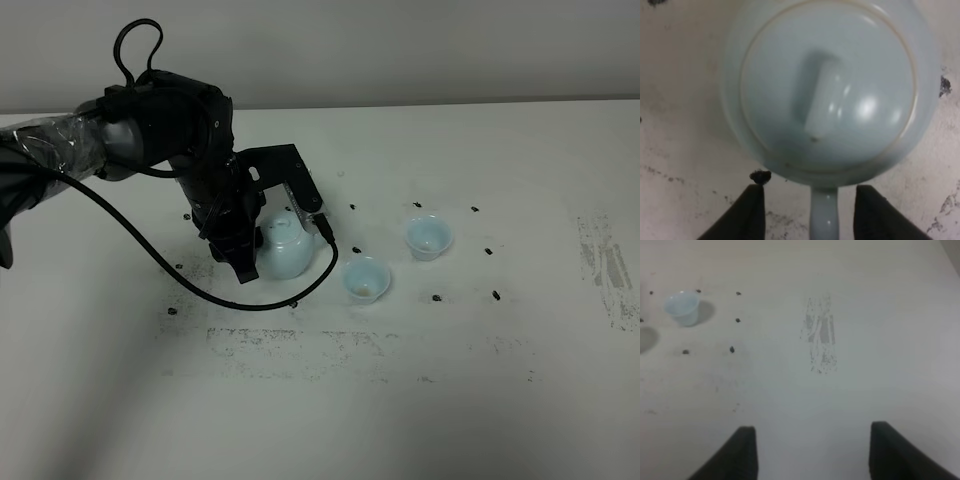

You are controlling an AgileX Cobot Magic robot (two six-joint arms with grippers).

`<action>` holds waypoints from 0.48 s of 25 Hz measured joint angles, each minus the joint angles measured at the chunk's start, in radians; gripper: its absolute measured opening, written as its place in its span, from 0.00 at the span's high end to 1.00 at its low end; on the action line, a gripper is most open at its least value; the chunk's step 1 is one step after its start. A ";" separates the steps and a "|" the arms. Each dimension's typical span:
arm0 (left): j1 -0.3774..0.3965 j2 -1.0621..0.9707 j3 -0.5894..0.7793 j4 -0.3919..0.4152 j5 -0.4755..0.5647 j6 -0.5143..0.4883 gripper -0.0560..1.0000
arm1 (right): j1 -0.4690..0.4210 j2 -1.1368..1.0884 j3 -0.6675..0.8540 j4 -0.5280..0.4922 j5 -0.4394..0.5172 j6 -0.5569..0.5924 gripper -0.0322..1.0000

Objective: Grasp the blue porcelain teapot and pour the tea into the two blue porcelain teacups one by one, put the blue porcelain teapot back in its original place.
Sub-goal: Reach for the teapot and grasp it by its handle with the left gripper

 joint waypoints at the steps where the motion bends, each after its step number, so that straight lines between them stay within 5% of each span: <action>1: 0.000 0.000 0.000 0.000 -0.001 0.000 0.58 | 0.000 0.000 0.000 0.000 0.000 0.000 0.51; 12: 0.000 0.000 0.000 -0.007 -0.003 0.000 0.62 | 0.000 0.000 0.000 0.000 0.000 0.000 0.51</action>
